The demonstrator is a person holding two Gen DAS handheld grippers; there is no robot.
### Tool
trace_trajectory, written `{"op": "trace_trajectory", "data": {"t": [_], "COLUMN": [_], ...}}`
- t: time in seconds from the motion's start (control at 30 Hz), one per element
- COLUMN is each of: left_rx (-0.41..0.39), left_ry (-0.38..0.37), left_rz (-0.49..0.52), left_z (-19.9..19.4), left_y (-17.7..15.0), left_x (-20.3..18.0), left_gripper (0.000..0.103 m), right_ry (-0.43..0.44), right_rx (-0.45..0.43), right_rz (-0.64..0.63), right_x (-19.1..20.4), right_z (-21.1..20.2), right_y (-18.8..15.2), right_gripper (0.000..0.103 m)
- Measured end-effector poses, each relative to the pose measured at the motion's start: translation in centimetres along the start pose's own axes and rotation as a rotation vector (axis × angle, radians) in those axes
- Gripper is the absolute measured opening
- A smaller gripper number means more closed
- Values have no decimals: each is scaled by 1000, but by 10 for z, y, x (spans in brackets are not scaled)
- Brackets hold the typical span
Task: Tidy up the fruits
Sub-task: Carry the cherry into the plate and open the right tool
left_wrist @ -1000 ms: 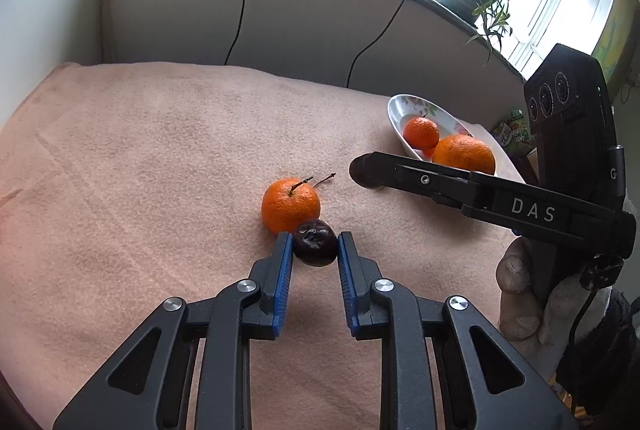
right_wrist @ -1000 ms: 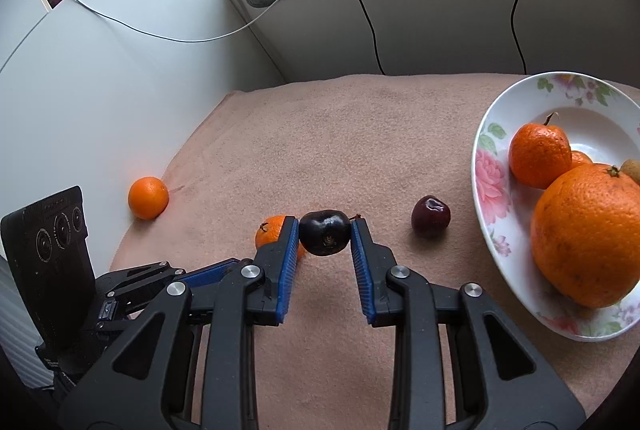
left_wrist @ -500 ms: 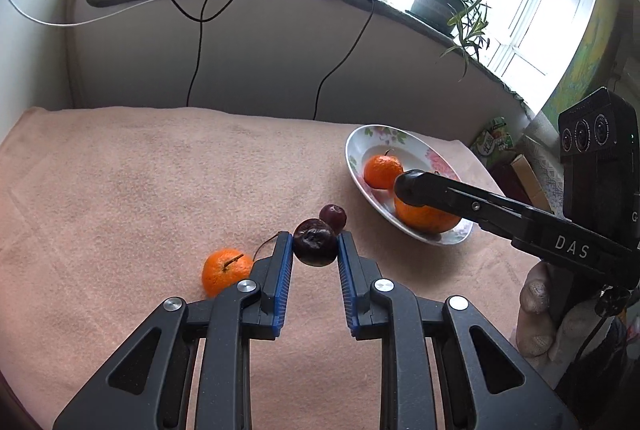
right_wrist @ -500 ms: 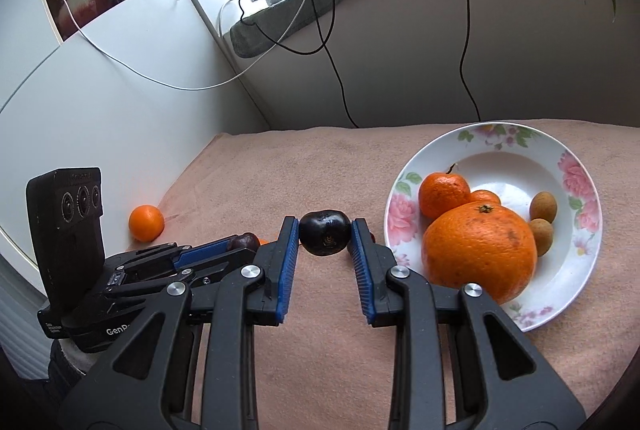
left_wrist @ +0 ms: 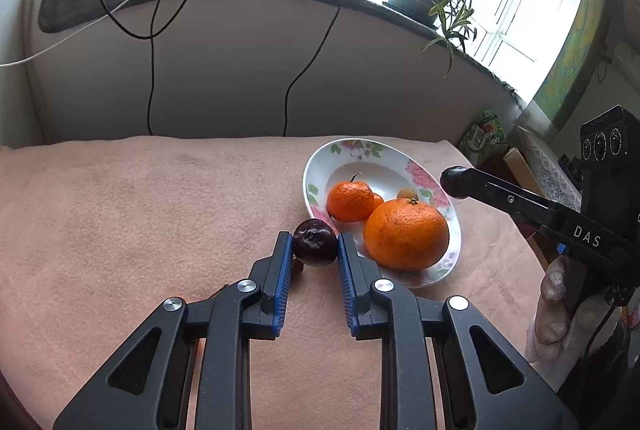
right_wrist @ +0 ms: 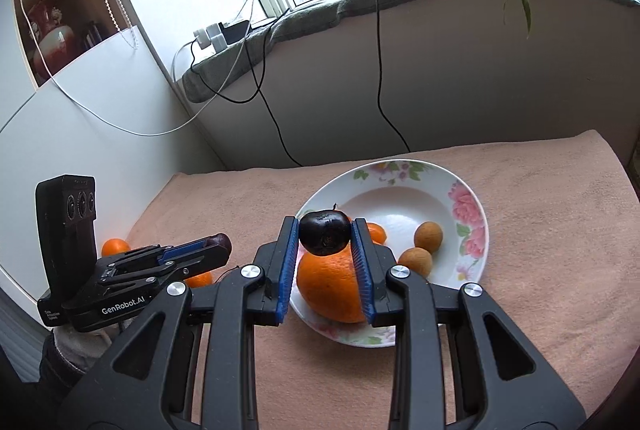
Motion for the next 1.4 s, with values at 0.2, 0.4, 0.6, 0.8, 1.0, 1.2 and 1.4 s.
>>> {"op": "trace_trajectory", "data": {"t": [0.2, 0.4, 0.6, 0.8, 1.0, 1.2, 1.4], "left_rx": [9, 14, 22, 32, 38, 38, 34], "left_ry": [-10, -19, -24, -29, -38, -47, -54], "left_rz": [15, 35, 59, 88, 104, 104, 104], "left_z": [14, 27, 41, 51, 57, 58, 57], "left_y": [10, 21, 33, 38, 42, 43, 44], "left_x": [-13, -25, -37, -49, -57, -61, -62], "left_gripper": [21, 21, 21, 21, 21, 21, 21], "right_ry": [-38, -68, -82, -93, -99, -111, -112], "right_rx": [-10, -7, 7, 21, 34, 39, 43], "right_rz": [28, 63, 87, 98, 93, 87, 87], "right_x": [-28, -53, -69, -77, -79, -79, -79], "right_z": [-5, -3, 3, 9, 15, 18, 18], "right_y": [4, 5, 7, 4, 3, 2, 2], "right_gripper": [28, 28, 28, 28, 28, 28, 28]}}
Point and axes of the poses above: each gripper's, at about its wrist camera, not at the fingertips, and z roughly the way its jaws point, x to its left, y to its top, the point moved 5 cm from there along z, roughly the way its jaws point, and after that the axes turned 11 degrees about y, right-handed, at the moved point
